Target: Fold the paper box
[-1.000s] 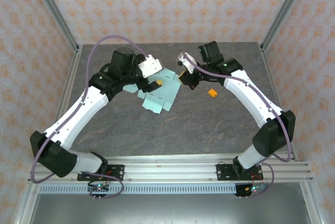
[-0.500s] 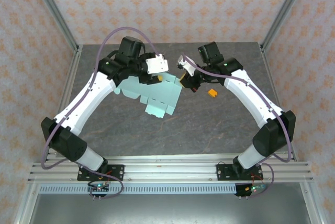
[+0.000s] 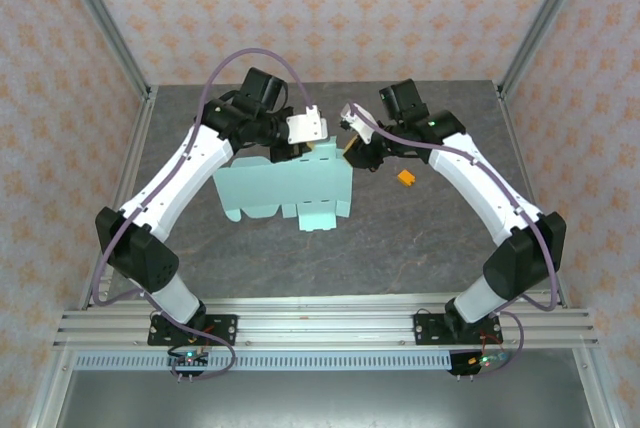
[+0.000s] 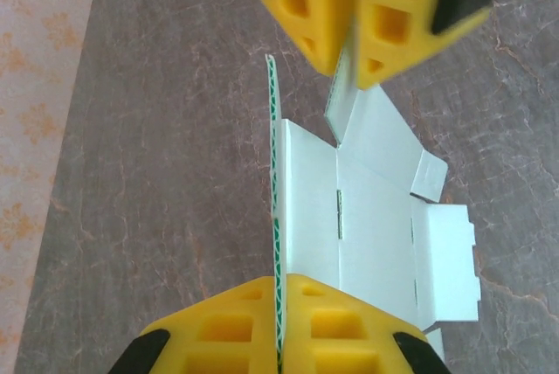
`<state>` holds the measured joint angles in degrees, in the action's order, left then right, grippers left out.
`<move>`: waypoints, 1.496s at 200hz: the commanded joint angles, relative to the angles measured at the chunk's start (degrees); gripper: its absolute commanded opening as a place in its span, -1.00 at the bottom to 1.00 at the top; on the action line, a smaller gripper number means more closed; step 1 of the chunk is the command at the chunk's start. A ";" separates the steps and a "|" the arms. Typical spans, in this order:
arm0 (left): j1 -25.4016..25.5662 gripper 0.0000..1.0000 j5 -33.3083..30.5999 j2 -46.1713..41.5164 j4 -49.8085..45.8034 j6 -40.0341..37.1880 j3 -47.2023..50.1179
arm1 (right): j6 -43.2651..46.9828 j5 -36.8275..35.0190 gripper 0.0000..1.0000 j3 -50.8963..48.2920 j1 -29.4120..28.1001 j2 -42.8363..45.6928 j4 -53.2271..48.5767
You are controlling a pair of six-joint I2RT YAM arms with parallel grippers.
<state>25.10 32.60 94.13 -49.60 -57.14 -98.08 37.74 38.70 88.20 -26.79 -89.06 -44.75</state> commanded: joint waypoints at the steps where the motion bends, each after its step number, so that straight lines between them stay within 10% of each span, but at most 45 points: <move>1: -0.93 -1.00 0.77 -2.74 -2.06 3.56 -2.17 | -3.52 0.73 -0.22 -2.31 1.46 5.05 6.49; 36: -5.17 -1.00 10.46 -6.30 -0.70 9.18 -0.01 | -9.24 10.09 0.32 -13.85 6.66 11.90 19.95; 118: -10.45 -1.00 24.83 -9.76 2.61 13.07 4.46 | -15.79 15.43 0.40 -29.27 7.27 13.83 46.84; 159: -10.51 -1.00 25.43 -8.09 3.28 15.64 2.91 | -19.38 18.51 0.29 -32.92 7.16 13.78 52.52; 228: -10.80 -1.00 26.46 -6.30 5.62 19.02 2.55 | -22.20 18.75 -0.49 -36.23 7.01 12.90 58.08; 299: -11.62 -1.00 29.20 -5.01 7.00 21.41 2.28 | -22.38 17.27 -0.48 -37.23 7.01 12.02 59.87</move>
<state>14.48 58.46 89.01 -45.08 -37.85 -94.04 15.40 55.46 51.64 -19.57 -76.51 11.66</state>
